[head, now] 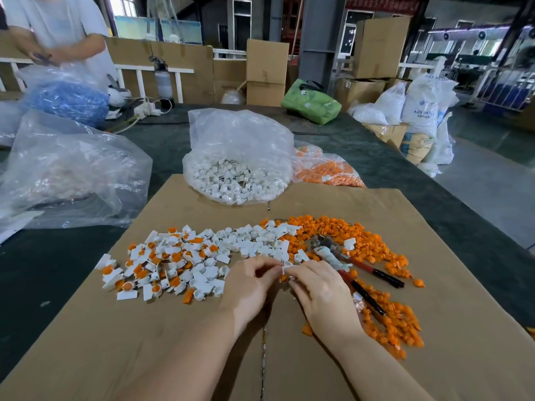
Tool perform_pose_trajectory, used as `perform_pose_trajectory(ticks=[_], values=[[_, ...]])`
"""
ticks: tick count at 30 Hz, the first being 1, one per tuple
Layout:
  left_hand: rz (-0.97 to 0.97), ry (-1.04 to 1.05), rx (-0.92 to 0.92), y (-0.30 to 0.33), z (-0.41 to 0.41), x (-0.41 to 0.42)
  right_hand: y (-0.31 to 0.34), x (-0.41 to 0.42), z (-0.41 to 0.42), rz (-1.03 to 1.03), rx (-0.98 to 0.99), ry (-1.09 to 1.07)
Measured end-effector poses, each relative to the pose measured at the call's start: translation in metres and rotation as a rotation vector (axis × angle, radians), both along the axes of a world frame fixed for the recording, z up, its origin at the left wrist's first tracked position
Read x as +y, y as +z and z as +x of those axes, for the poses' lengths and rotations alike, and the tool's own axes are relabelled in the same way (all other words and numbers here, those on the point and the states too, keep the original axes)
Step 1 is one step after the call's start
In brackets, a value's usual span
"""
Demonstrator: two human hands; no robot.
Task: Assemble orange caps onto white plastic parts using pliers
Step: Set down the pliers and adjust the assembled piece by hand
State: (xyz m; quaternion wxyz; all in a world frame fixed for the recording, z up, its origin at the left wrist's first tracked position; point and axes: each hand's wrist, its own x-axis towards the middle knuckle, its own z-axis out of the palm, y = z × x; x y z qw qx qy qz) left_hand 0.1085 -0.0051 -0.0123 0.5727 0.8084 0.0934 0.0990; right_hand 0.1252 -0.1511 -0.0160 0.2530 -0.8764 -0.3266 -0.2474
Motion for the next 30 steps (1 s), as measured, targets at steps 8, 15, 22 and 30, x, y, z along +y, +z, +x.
perform_pose_trajectory(ticks=[8, 15, 22, 30], values=[[0.148, -0.135, -0.026, -0.0056, -0.0105, -0.0049, 0.0022, 0.0033, -0.0045, 0.102, 0.065, -0.048], [0.185, -0.093, -0.072, -0.0075, -0.0097, -0.0054, 0.0022, 0.0016, -0.0079, 0.112, 0.063, -0.042], [0.208, -0.097, -0.085, -0.0065, -0.0106, -0.0061, 0.0013, 0.0014, -0.0084, 0.079, 0.043, -0.022], [0.29, 0.012, -0.119, -0.0084, -0.0103, -0.0056, -0.0043, 0.0012, -0.0054, 0.068, 0.019, -0.118]])
